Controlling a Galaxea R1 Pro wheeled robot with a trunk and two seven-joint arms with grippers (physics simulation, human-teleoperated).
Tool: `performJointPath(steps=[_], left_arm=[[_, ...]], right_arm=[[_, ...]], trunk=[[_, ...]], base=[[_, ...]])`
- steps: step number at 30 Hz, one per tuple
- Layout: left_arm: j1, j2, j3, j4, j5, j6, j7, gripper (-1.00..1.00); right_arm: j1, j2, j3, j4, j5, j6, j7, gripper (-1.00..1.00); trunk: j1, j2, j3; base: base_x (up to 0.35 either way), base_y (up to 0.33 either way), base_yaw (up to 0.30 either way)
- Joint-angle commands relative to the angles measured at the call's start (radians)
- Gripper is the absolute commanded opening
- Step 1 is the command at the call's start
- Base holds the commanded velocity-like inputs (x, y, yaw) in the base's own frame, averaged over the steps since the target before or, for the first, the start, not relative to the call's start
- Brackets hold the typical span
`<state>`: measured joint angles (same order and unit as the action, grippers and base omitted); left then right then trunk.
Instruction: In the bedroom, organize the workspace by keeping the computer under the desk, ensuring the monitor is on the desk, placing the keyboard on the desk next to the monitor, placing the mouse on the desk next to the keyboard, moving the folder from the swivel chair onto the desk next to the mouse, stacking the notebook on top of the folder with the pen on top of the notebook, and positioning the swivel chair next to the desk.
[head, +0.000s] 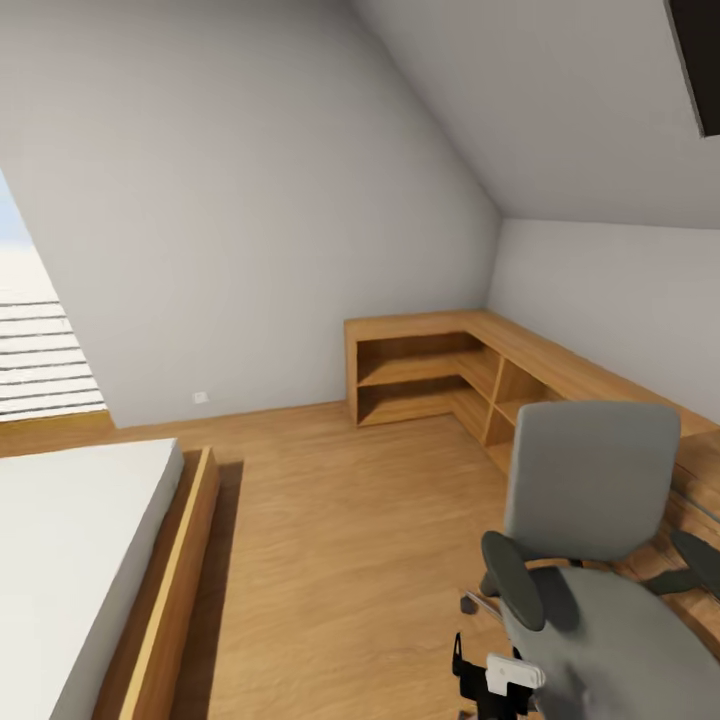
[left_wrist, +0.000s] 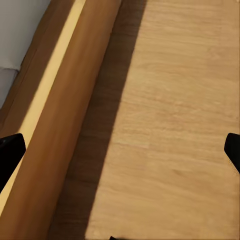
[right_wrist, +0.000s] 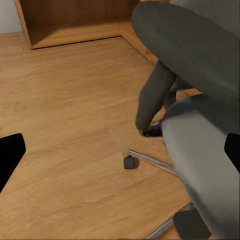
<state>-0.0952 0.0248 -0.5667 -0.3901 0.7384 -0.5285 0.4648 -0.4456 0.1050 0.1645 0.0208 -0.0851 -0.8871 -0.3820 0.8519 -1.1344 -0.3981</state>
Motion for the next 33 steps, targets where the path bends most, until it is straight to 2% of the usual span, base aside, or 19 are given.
performJointPath(steps=[1, 12, 25, 33], left_arm=[[-0.001, 0.000, -0.009, -0.001, 0.005, -0.002, 0.008, 1.00], [-0.001, -0.005, -0.009, -0.001, 0.004, 0.005, 0.006, 1.00], [-0.001, -0.009, -0.009, -0.001, 0.003, 0.006, 0.006, 1.00], [-0.001, -0.008, -0.011, -0.001, 0.003, 0.004, 0.006, 1.00]], right_arm=[[-0.001, 0.000, 0.009, 0.002, -0.009, -0.004, -0.002, 1.00], [-0.001, -0.001, 0.008, 0.002, -0.010, -0.004, -0.002, 1.00], [-0.001, -0.002, 0.007, 0.002, -0.010, -0.004, -0.002, 1.00], [-0.001, -0.002, 0.007, 0.002, -0.010, -0.004, -0.002, 1.00]], trunk=[[0.001, -0.001, -0.001], [0.001, -0.001, -0.001], [0.001, -0.001, -0.001], [0.001, -0.001, -0.001]], base=[[0.320, -0.078, 0.271], [0.320, -0.079, 0.225], [0.319, -0.007, 0.034], [0.082, 0.023, 0.172]])
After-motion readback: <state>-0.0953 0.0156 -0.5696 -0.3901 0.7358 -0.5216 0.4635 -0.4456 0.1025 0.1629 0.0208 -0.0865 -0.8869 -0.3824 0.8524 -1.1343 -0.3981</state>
